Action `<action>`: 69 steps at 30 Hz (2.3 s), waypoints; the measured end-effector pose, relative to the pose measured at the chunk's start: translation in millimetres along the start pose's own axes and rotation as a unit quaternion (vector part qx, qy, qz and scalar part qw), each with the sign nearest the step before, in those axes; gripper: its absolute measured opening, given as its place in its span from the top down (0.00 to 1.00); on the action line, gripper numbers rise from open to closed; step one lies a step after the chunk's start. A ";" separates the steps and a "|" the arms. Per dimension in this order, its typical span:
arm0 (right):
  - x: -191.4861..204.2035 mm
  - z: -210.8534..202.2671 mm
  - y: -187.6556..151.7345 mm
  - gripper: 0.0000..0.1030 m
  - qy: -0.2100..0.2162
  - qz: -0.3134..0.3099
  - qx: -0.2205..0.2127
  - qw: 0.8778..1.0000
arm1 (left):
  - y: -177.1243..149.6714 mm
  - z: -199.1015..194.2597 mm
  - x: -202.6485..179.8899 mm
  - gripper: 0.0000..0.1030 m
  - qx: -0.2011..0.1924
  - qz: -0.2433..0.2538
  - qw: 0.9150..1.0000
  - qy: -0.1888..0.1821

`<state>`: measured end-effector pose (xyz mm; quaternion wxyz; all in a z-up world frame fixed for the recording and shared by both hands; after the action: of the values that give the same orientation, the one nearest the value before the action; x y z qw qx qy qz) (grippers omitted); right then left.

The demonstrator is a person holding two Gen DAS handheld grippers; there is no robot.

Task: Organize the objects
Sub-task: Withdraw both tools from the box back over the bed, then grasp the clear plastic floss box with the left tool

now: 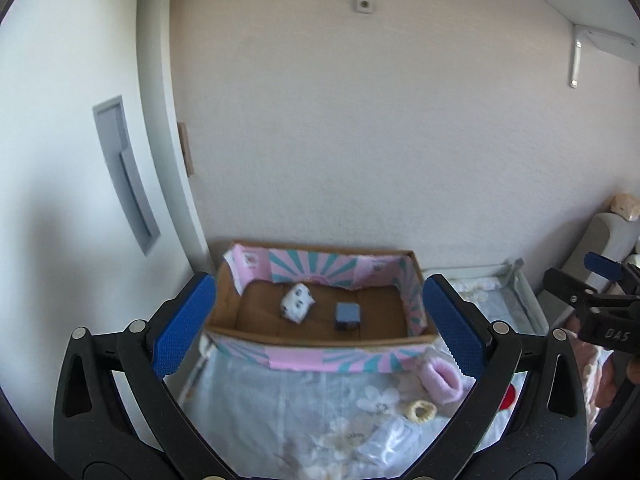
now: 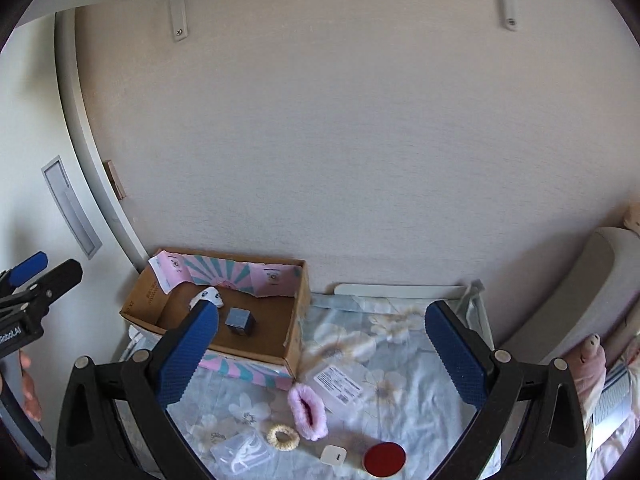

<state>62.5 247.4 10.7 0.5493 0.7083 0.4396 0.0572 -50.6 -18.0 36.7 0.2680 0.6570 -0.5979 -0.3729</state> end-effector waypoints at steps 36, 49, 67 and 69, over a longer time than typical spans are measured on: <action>-45.7 -18.8 -73.0 0.00 -0.036 -0.002 0.053 0.998 | -220.9 80.1 -69.7 0.00 0.138 0.169 0.967 -0.134; -63.0 -13.2 -99.0 0.00 -0.054 0.021 0.091 0.994 | -266.8 134.1 -65.2 0.24 0.204 0.207 0.949 -0.121; -57.8 -19.4 -96.3 0.00 -0.065 0.034 0.102 0.992 | -251.8 140.1 -49.2 0.50 0.217 0.167 0.953 -0.133; -57.6 -20.8 -94.2 0.00 -0.068 0.039 0.101 0.992 | -239.1 133.0 -46.4 0.50 0.204 0.157 0.957 -0.135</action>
<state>-36.9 223.9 -36.0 0.5010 0.7789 0.3771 -0.0141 -18.6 74.0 -223.1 0.1000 0.5390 -0.7876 -0.2814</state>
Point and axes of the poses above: each gripper's, at about its wrist camera, not at the fingertips, and z roughly the way its jaws point, x to its left, y to its top, the point moved 2 cm from there along z, roughly the way its jaws point, and after that the axes turned 8 degrees about -z, right-handed, at the moved point
